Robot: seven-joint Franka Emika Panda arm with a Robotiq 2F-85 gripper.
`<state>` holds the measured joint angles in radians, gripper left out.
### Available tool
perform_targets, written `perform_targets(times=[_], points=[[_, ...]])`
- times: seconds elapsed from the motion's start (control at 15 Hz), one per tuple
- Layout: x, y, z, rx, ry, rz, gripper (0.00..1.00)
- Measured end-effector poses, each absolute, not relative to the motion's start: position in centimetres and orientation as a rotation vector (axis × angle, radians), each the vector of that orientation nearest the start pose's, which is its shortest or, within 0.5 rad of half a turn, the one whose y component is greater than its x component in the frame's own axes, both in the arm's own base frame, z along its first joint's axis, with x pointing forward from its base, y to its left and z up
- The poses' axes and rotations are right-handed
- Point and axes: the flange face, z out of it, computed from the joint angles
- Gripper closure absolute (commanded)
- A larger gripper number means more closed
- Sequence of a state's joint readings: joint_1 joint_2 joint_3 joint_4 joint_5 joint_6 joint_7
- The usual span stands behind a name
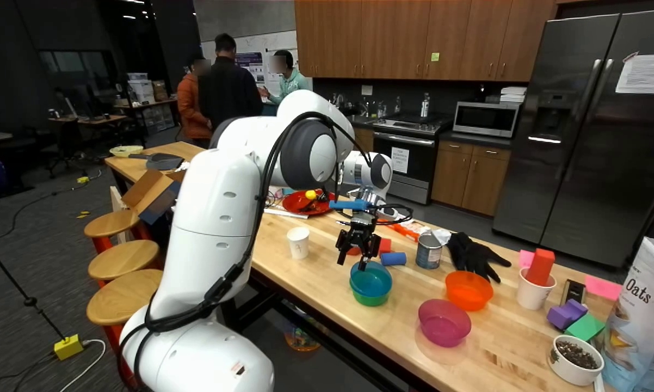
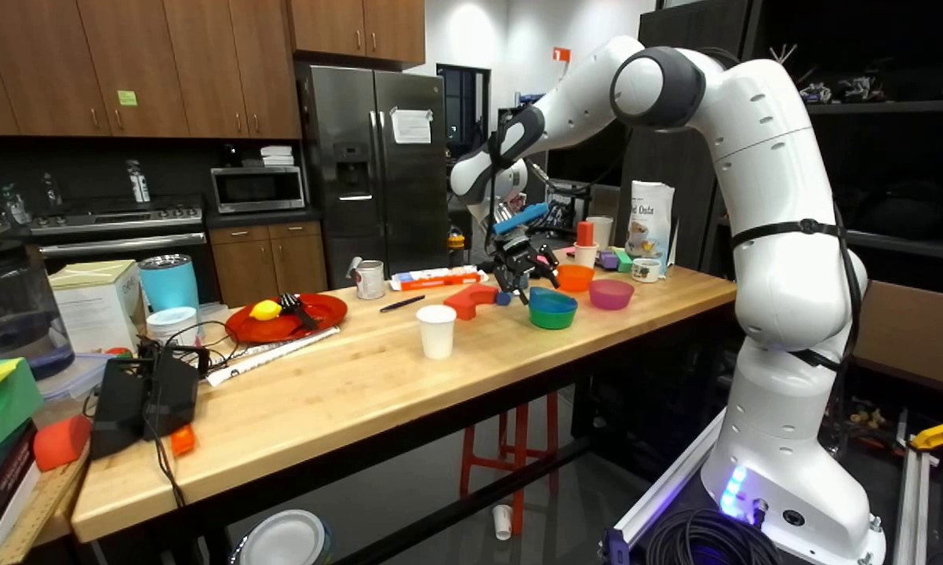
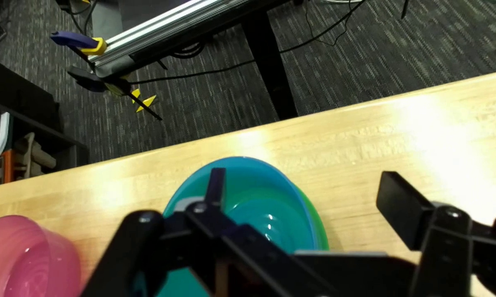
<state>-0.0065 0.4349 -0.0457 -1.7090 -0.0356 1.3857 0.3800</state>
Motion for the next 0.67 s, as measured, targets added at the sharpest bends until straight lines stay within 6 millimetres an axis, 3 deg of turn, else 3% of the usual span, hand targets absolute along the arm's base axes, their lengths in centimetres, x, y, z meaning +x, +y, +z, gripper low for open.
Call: perform_targets(times=[0.53,0.67], points=[[57.8,-4.2,29.5,-3.016,0.704,1.205,1.00],[57.9,-4.3,29.3,-3.014,0.709,1.205,1.00]])
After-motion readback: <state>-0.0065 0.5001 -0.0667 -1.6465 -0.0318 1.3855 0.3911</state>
